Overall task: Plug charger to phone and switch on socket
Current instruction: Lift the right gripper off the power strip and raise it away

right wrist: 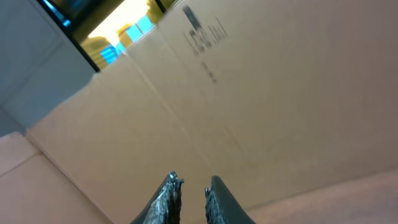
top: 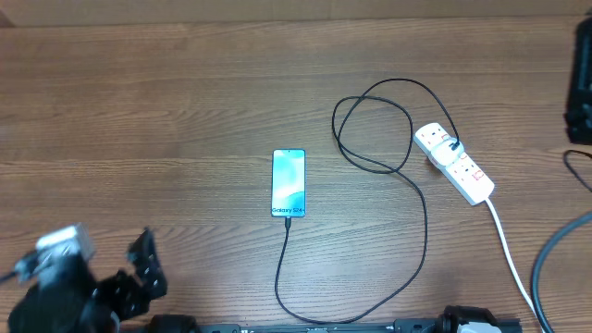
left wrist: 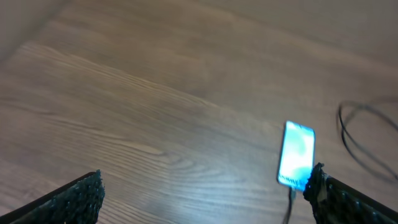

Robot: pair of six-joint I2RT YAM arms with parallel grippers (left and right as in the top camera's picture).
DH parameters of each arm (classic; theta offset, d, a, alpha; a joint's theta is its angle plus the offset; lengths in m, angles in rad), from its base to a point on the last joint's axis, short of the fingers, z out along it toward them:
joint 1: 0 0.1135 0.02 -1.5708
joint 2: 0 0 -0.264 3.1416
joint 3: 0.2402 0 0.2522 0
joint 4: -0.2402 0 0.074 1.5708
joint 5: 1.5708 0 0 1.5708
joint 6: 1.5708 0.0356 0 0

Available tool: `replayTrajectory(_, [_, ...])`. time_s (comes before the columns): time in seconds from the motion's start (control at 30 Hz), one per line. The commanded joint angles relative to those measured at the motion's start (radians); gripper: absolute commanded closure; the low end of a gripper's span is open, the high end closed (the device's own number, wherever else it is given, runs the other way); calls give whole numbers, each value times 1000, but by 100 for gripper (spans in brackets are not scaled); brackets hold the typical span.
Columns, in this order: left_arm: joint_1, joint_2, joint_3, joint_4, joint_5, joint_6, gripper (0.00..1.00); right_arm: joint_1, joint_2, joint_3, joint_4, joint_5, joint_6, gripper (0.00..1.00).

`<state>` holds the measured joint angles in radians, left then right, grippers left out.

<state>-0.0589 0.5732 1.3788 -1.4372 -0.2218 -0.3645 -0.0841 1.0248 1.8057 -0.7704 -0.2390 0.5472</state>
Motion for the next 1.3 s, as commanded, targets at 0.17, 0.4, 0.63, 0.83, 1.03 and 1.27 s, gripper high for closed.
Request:
replayTrajectory(0.17, [83,-244,-3,-3,-14,-10,1,6,-155,-245,138,2,-2,84])
replayTrajectory(0.4, [110,-412,-2,-3,-14,-10,0,6,-299,-313,190,1,-1,83])
replayTrajectory(0.63, [125,-508,-2,-9,-14,-10,0,6,-418,-313,190,2,-2,79])
replayTrajectory(0.83, [125,-540,-2,-72,-14,-10,0,5,-477,-313,190,1,-1,79])
replayTrajectory(1.03, [126,-558,-3,-219,-14,-16,1,4,-537,-314,187,2,-3,79])
replayTrajectory(1.27, [128,-568,-3,-216,-14,-25,0,4,-623,-314,182,29,-32,79])
